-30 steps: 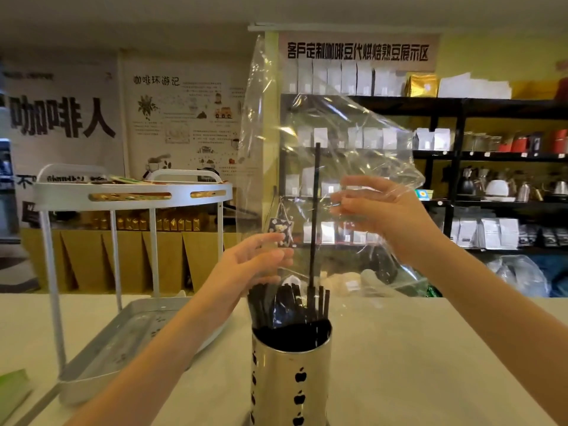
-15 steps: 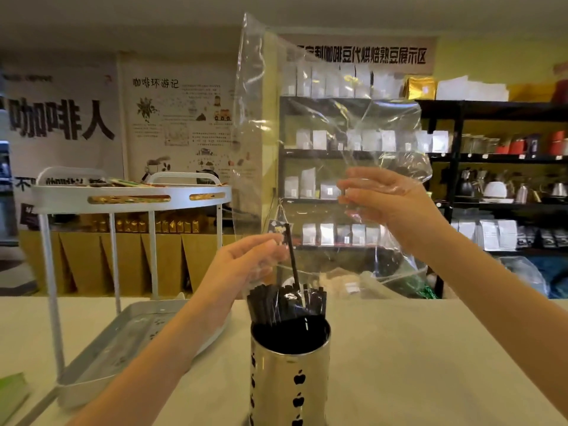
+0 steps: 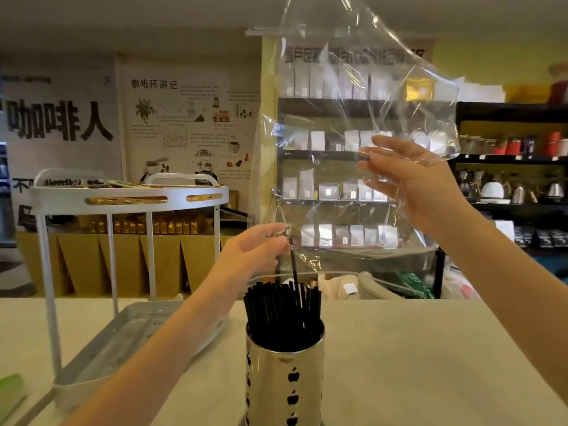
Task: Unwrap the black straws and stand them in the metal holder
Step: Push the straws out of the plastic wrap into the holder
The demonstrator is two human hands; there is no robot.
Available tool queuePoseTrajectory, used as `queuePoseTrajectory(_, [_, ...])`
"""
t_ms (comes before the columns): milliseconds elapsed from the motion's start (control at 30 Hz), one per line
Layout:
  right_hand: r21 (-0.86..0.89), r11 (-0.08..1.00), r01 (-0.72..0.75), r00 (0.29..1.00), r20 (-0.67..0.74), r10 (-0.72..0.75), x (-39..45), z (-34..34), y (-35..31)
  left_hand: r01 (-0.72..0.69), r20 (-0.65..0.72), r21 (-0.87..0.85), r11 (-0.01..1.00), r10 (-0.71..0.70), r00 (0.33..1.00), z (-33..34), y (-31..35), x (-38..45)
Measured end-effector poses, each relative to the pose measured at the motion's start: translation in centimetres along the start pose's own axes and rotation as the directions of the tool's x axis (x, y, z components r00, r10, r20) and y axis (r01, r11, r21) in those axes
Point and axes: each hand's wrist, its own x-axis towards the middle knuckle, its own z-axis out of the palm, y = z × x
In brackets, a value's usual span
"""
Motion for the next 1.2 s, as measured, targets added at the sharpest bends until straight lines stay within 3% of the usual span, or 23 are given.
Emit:
queuePoseTrajectory(200, [0.002, 0.999, 0.034, 0.999, -0.036, -0.034, 0.7, -0.3, -0.8, -0.042, -0.078, 0.037, 0.998, 0.045, 0.996, 0.4, 1.6, 1.5])
queuePoseTrajectory(467, [0.040, 0.996, 0.080, 0.983, -0.171, -0.072, 1.8, -3.0, -3.8, -0.236, -0.135, -0.040, 0.971, 0.229, 0.964, 4.1, 4.8, 3.8])
queuePoseTrajectory(667, [0.047, 0.998, 0.040, 0.921, -0.390, -0.018, 1.3, -7.9, -5.8, -0.167, -0.083, -0.129, 0.978, 0.157, 0.984, 9.1, 4.3, 3.3])
queuePoseTrajectory(800, [-0.153, 0.984, -0.088, 0.843, -0.538, -0.008, -0.4, -11.6, -5.8, -0.069, 0.013, -0.210, 0.975, 0.073, 0.997, 12.2, 3.3, 1.5])
queuePoseTrajectory(900, [-0.247, 0.933, -0.261, 0.803, -0.591, 0.068, -2.2, -14.6, -4.5, -0.039, 0.058, -0.184, 0.982, 0.050, 0.997, 13.9, 1.9, -0.1])
queuePoseTrajectory(1067, [-0.292, 0.757, -0.584, 0.700, -0.653, 0.288, -6.2, -17.8, -0.4, -0.148, 0.115, 0.055, 0.987, 0.141, 0.983, 15.7, -1.9, -3.4])
queuePoseTrajectory(1200, [-0.292, 0.711, -0.640, 0.653, -0.694, 0.302, -9.4, -18.9, 4.5, -0.154, 0.194, 0.262, 0.953, 0.104, 0.975, 16.1, -5.5, -6.5])
